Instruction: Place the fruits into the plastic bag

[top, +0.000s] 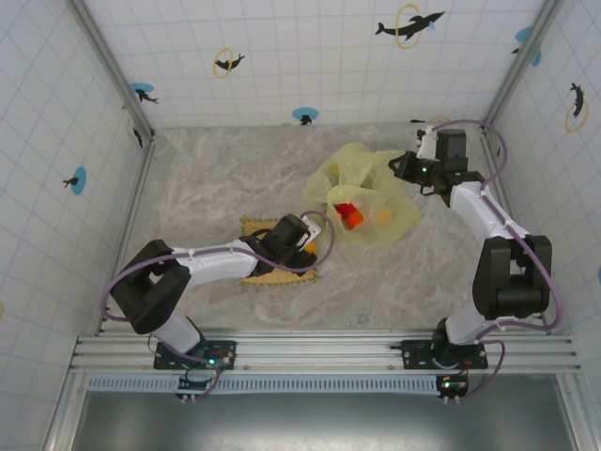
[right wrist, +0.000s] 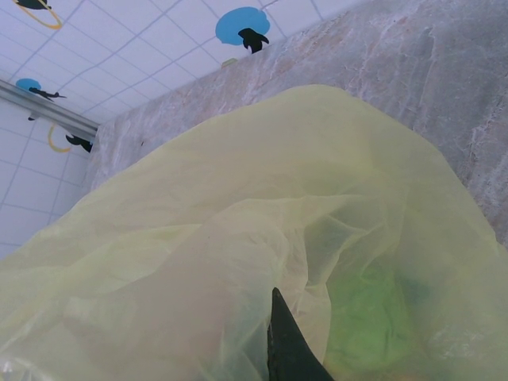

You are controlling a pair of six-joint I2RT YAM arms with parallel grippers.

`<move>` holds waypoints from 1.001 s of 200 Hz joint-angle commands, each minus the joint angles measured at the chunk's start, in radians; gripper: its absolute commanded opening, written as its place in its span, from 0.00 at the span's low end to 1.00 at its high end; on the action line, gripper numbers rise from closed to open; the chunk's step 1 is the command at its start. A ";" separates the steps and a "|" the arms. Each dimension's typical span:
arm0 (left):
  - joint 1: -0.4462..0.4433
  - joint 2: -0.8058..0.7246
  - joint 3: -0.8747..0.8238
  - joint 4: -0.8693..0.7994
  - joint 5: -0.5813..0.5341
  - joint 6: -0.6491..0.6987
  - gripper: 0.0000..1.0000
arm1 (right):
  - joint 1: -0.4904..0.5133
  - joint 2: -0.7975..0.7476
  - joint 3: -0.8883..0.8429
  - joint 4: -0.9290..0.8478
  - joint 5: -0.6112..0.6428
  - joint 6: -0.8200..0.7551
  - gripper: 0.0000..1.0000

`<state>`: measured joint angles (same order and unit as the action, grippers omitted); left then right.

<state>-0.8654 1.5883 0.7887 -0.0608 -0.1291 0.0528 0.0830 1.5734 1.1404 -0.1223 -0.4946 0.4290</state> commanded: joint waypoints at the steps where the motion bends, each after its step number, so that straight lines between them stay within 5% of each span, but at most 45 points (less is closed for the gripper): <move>1: -0.009 0.011 0.014 -0.014 -0.034 0.009 0.86 | -0.006 -0.003 -0.021 0.040 -0.006 -0.003 0.00; 137: 0.026 -0.215 -0.122 0.004 -0.204 -0.162 0.59 | -0.011 -0.009 -0.027 0.047 -0.012 0.002 0.00; 200: 0.032 -0.182 -0.079 -0.021 -0.116 -0.219 0.81 | -0.013 -0.018 -0.036 0.047 -0.014 -0.002 0.00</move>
<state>-0.8387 1.3788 0.6773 -0.0563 -0.2790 -0.1112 0.0765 1.5734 1.1244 -0.1005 -0.4984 0.4297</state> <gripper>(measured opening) 0.765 0.051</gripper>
